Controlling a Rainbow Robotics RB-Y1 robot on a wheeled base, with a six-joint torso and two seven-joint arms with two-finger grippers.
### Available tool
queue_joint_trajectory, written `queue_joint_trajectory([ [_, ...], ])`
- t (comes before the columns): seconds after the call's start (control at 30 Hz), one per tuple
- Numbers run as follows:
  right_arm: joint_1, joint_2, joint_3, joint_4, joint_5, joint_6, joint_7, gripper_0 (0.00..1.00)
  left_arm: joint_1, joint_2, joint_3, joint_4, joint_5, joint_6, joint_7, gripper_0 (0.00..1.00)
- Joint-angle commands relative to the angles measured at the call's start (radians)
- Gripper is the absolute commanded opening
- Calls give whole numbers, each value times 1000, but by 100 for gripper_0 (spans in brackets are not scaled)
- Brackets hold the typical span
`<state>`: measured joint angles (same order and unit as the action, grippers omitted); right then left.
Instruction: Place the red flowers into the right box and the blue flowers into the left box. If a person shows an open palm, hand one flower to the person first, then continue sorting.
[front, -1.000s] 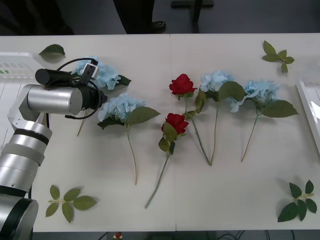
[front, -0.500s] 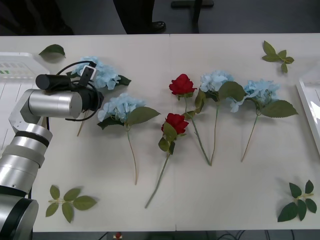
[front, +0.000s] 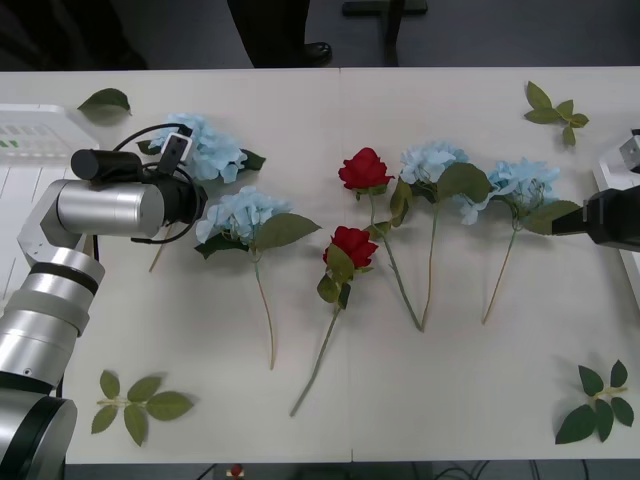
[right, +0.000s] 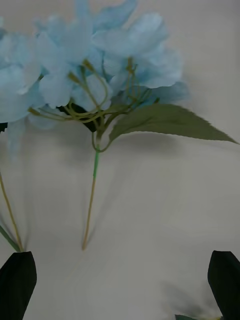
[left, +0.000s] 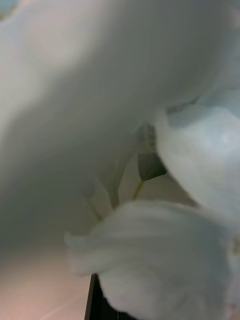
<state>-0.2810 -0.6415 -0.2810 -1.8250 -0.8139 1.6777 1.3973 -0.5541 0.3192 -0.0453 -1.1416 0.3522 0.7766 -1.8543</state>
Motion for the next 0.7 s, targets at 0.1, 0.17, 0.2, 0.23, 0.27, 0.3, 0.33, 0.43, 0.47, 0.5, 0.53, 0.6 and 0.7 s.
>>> queue_joint_trajectory([
  [0.1, -3, 28, 108, -27, 82, -73, -126, 100, 3, 28, 93, -224, 13, 233, 35, 0],
  [0.17, -4, 39, 143, -14, 110, -102, -138, 100, 13, 40, 124, -320, 18, 329, 41, 0],
  [0.2, -3, 43, 151, -8, 113, -111, -139, 100, 13, 44, 131, -346, 19, 360, 41, 0],
  [0.23, -4, 51, 161, 6, 116, -131, -141, 100, 13, 55, 148, -394, 24, 420, 46, 0],
  [0.27, -3, 57, 171, 21, 119, -147, -141, 100, 13, 64, 167, -440, 27, 478, 50, 0],
  [0.3, -3, 59, 175, 27, 121, -157, -141, 100, 13, 70, 176, -461, 28, 503, 52, 0],
  [0.33, -4, 63, 187, 41, 125, -176, -141, 100, 13, 78, 197, -507, 34, 555, 55, 0],
  [0.43, -4, 72, 218, 69, 139, -217, -143, 100, 8, 112, 254, -601, 48, 671, 63, 0],
  [0.47, -4, 75, 230, 78, 147, -230, -144, 100, 3, 129, 280, -627, 54, 719, 61, 0],
  [0.5, -4, 77, 236, 82, 148, -236, -144, 100, 2, 139, 297, -639, 62, 741, 61, 0],
  [0.53, -3, 80, 246, 92, 153, -250, -147, 100, 0, 163, 329, -655, 83, 780, 60, 0],
  [0.6, -4, 85, 256, 107, 160, -269, -149, 100, 0, 199, 383, -667, 125, 825, 53, 0],
  [0.7, -3, 91, 275, 131, 174, -303, -149, 100, 6, 271, 496, -649, 194, 892, 26, 0],
])
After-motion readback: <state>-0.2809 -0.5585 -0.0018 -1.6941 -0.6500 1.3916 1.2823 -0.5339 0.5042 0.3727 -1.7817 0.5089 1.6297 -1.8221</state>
